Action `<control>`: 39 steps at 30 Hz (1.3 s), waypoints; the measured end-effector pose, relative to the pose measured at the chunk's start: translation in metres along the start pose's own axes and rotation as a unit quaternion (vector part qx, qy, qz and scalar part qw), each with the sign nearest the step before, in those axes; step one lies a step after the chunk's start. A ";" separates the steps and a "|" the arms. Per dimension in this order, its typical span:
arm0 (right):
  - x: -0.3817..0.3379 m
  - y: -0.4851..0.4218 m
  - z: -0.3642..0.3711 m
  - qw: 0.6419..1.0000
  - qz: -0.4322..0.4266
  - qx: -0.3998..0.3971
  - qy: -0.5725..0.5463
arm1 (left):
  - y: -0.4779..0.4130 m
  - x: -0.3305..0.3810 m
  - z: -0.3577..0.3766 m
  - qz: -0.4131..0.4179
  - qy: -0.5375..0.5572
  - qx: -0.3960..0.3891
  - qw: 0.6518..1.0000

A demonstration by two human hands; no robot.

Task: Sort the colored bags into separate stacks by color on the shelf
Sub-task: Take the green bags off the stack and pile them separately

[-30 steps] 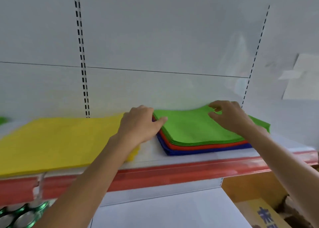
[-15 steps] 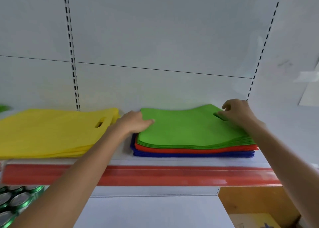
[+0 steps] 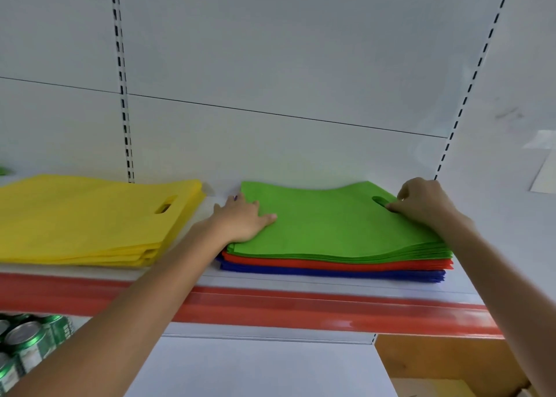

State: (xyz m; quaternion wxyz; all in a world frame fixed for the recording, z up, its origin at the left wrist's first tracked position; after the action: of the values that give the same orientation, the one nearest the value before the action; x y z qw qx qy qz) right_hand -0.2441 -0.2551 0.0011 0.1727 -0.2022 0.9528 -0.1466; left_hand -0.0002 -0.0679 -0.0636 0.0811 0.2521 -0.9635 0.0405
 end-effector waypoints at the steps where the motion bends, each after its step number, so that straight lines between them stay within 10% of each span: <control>1: 0.000 0.004 0.002 1.000 -0.001 0.020 0.010 | 0.001 0.001 0.000 0.002 -0.008 0.004 1.000; 18: 0.005 0.010 0.012 0.999 0.023 0.028 0.001 | 0.003 0.000 0.002 0.021 -0.024 0.002 0.999; 39: -0.005 0.015 0.004 0.992 -0.062 0.087 -0.060 | 0.026 0.002 -0.027 0.057 0.179 0.219 0.958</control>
State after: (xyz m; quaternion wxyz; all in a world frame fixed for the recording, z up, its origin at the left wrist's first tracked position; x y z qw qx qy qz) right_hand -0.2437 -0.2410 -0.0062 0.2376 -0.2531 0.9099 -0.2272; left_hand -0.0109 -0.0433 -0.0382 0.1923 0.1972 -0.9135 0.2996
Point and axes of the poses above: each hand's wrist, its own y-axis away from the middle knuckle, its own z-axis out of the palm, x = y × z, the point moved 6 cm from there along -y, towards the middle knuckle, and after that the axes turned 1 degree about z, right-handed, at the moved point
